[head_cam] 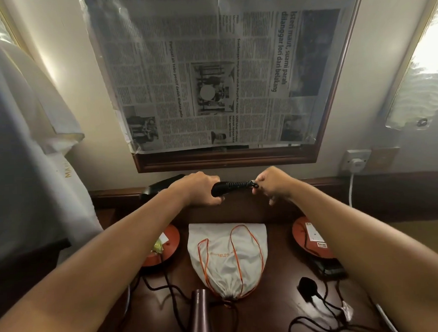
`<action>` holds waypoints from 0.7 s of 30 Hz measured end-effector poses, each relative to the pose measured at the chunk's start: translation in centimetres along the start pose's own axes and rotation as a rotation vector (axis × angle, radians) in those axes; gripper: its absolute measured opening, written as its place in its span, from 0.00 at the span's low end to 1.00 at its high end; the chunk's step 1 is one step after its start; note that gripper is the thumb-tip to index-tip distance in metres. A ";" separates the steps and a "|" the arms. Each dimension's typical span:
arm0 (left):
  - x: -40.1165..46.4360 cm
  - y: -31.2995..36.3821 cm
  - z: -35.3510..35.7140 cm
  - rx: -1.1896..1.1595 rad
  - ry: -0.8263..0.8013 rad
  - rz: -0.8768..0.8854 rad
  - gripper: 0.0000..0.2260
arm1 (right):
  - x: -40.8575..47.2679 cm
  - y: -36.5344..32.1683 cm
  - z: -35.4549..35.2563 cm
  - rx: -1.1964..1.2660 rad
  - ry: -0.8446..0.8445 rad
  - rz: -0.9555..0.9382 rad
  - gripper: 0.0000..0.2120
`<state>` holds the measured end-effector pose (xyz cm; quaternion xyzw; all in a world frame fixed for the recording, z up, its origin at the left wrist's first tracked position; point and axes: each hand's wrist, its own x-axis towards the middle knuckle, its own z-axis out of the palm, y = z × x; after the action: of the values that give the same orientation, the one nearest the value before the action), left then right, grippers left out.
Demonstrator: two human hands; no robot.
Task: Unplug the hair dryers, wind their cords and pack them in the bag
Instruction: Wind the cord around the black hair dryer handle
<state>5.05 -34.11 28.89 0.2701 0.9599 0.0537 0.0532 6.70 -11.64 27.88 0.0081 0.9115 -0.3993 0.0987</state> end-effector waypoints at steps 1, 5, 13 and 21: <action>0.1 0.2 0.1 0.020 0.002 -0.003 0.15 | 0.1 -0.4 -0.6 -0.068 0.020 -0.037 0.13; 0.4 0.9 0.6 0.069 0.019 -0.018 0.15 | 0.7 -1.6 -2.2 -0.176 0.101 -0.168 0.13; 0.9 1.3 1.3 0.086 0.061 -0.062 0.11 | -0.6 -2.7 -1.5 -0.172 0.206 -0.270 0.10; 1.4 0.7 0.9 0.021 0.108 -0.160 0.16 | -3.4 -1.9 1.7 0.035 0.241 -0.144 0.13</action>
<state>4.33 -32.73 28.03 0.1899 0.9803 0.0536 0.0026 10.14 -13.93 28.76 -0.0074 0.9078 -0.4174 -0.0406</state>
